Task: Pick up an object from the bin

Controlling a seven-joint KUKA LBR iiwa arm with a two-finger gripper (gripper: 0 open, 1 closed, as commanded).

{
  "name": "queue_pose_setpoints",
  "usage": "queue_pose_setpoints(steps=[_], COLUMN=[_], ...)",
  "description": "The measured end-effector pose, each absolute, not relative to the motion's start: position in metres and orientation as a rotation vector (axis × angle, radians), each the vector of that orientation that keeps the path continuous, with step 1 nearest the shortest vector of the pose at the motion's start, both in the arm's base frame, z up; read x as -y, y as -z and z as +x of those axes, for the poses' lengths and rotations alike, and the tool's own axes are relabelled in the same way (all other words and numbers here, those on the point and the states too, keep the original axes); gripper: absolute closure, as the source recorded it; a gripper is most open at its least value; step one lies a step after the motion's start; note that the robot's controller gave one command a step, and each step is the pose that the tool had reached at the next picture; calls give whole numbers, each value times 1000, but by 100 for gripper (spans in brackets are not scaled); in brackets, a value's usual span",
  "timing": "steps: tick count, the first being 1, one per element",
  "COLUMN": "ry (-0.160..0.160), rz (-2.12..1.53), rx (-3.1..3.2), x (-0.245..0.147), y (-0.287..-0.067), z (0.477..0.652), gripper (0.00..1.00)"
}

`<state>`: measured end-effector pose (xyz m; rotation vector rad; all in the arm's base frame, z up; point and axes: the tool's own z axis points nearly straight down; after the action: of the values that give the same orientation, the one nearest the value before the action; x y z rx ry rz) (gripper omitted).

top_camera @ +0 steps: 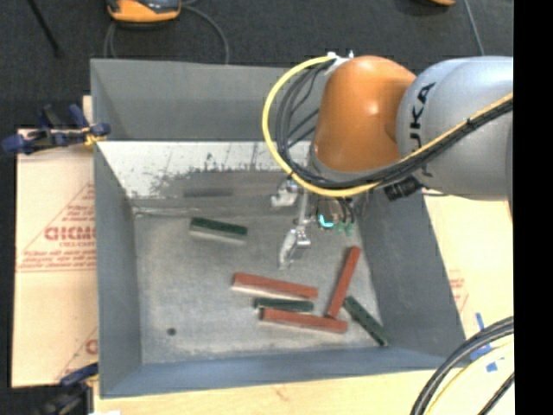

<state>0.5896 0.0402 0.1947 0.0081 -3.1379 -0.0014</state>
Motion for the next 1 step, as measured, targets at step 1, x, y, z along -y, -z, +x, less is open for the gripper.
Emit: queue_pose_setpoints(steps=[1], ry=[2], rz=[7], rx=[3146], x=[-40], y=[-199], z=[591], gripper=[0])
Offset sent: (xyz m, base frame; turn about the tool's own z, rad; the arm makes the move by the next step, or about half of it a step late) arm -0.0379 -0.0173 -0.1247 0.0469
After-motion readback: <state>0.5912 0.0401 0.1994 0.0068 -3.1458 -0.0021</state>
